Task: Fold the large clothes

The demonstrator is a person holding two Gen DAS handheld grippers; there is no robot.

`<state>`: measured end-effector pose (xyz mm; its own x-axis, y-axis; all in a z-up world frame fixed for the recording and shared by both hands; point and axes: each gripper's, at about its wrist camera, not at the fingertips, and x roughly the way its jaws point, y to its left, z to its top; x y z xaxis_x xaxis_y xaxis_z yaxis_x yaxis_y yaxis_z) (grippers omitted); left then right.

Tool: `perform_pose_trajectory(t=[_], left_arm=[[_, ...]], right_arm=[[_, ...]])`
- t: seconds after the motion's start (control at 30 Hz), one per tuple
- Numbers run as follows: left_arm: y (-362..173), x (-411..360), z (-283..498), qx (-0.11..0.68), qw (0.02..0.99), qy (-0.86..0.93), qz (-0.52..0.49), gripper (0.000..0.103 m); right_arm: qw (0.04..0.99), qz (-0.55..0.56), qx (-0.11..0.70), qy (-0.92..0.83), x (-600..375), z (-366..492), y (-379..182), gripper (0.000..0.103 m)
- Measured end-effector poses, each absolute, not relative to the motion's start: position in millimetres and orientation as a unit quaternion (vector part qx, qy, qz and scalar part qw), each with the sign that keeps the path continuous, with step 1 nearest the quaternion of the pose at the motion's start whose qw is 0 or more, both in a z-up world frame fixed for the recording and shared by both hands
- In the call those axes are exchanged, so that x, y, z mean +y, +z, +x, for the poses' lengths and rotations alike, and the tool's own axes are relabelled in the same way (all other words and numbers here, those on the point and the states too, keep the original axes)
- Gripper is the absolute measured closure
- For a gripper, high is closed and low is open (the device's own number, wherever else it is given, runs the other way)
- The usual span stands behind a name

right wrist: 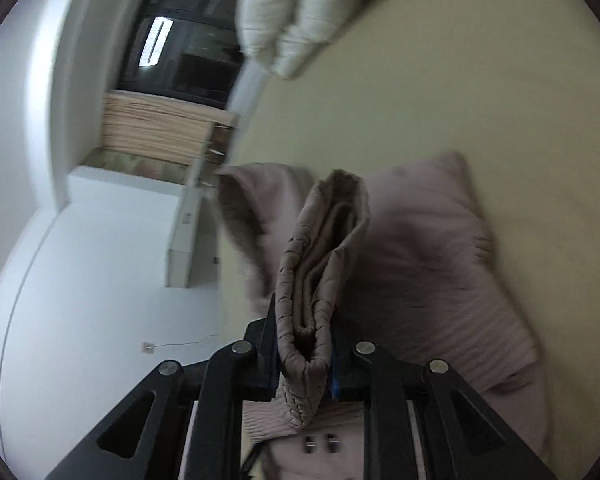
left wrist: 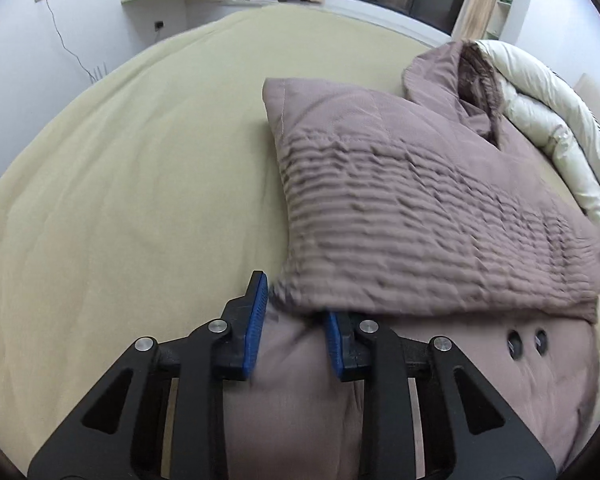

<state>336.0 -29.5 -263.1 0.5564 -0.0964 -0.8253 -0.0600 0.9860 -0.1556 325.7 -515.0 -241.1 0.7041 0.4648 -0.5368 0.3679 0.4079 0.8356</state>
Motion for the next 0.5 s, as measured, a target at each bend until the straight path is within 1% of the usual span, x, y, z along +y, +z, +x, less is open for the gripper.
perform_pose_trajectory(t=[0.03, 0.07, 0.13, 0.17, 0.2, 0.23, 0.3, 0.37, 0.43, 0.5], left_arm=[[-255, -28, 327, 0.478, 0.873, -0.023, -0.093, 0.077], [-242, -28, 318, 0.471, 0.875, -0.041, -0.104, 0.077], [-221, -33, 297, 0.452, 0.886, -0.046, -0.096, 0.077], [-211, -33, 299, 0.441, 0.892, -0.048, -0.091, 0.077], [-203, -35, 303, 0.43, 0.897, -0.053, -0.084, 0.077], [-195, -38, 311, 0.418, 0.904, -0.053, -0.07, 0.077], [-182, -49, 332, 0.393, 0.918, -0.045, -0.032, 0.077], [-178, -62, 364, 0.386, 0.922, -0.034, -0.006, 0.077], [-183, -73, 386, 0.383, 0.923, -0.019, 0.03, 0.077], [-198, -82, 403, 0.405, 0.913, -0.008, 0.054, 0.077]], right_arm=[[0.731, 0.548, 0.406, 0.001, -519, 323, -268, 0.075], [0.717, 0.575, 0.393, 0.009, -523, 316, -286, 0.076], [0.721, 0.591, 0.362, 0.017, -529, 304, -286, 0.068], [0.729, 0.585, 0.355, 0.007, -531, 300, -280, 0.058], [0.745, 0.57, 0.347, -0.01, -532, 296, -268, 0.045], [0.766, 0.546, 0.338, -0.027, -531, 292, -252, 0.043], [0.803, 0.497, 0.329, -0.019, -521, 295, -216, 0.043], [0.834, 0.432, 0.342, 0.019, -498, 310, -175, 0.044], [0.879, 0.322, 0.351, 0.026, -460, 328, -141, 0.045], [0.906, 0.215, 0.364, 0.017, -422, 343, -129, 0.047]])
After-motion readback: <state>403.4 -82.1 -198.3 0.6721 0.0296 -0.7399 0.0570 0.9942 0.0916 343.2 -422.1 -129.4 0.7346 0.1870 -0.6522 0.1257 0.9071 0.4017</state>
